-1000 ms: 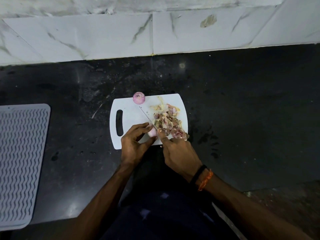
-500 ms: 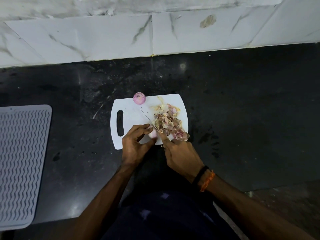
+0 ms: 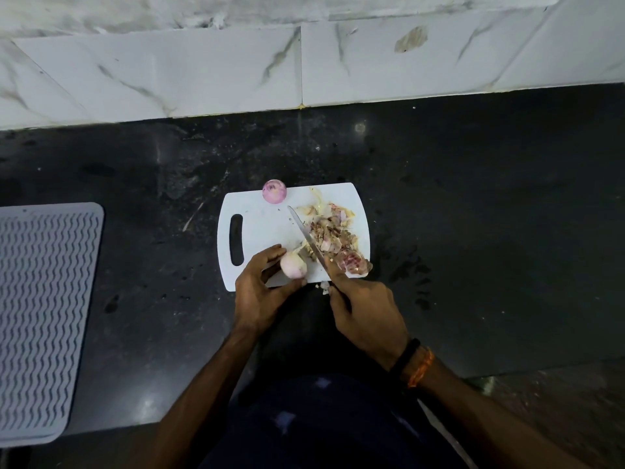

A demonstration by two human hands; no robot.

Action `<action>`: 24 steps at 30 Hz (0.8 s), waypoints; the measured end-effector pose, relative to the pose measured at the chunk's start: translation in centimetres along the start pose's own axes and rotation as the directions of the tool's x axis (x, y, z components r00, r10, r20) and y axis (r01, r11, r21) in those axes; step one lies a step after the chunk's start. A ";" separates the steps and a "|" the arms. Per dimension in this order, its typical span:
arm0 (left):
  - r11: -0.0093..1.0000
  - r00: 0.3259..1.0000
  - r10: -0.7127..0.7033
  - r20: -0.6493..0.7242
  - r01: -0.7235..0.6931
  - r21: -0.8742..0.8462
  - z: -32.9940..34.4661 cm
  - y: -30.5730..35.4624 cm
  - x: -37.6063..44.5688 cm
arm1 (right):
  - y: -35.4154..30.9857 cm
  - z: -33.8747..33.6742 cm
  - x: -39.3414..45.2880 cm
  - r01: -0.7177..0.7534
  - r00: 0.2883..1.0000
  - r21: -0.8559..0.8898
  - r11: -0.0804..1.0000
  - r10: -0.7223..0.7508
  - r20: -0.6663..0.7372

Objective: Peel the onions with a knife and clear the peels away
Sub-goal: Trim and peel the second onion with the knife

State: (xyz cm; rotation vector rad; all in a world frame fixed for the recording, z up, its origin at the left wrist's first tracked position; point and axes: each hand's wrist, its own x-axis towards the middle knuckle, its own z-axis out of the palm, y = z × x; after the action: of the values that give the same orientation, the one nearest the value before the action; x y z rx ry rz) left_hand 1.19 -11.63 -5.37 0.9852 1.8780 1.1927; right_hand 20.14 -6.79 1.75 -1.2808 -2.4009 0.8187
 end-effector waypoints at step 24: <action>0.976 0.989 0.145 -0.010 -0.142 0.167 0.3 1.9 0.5 | -0.6 0.2 0.5 0.033 0.999 -0.001 0.999 -0.033 0.027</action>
State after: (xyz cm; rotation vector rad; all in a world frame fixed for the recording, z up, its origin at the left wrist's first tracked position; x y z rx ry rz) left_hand 1.69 -10.53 -3.78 1.2207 1.9768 1.1469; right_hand 19.34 -6.68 1.94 -1.2353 -2.4375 0.8302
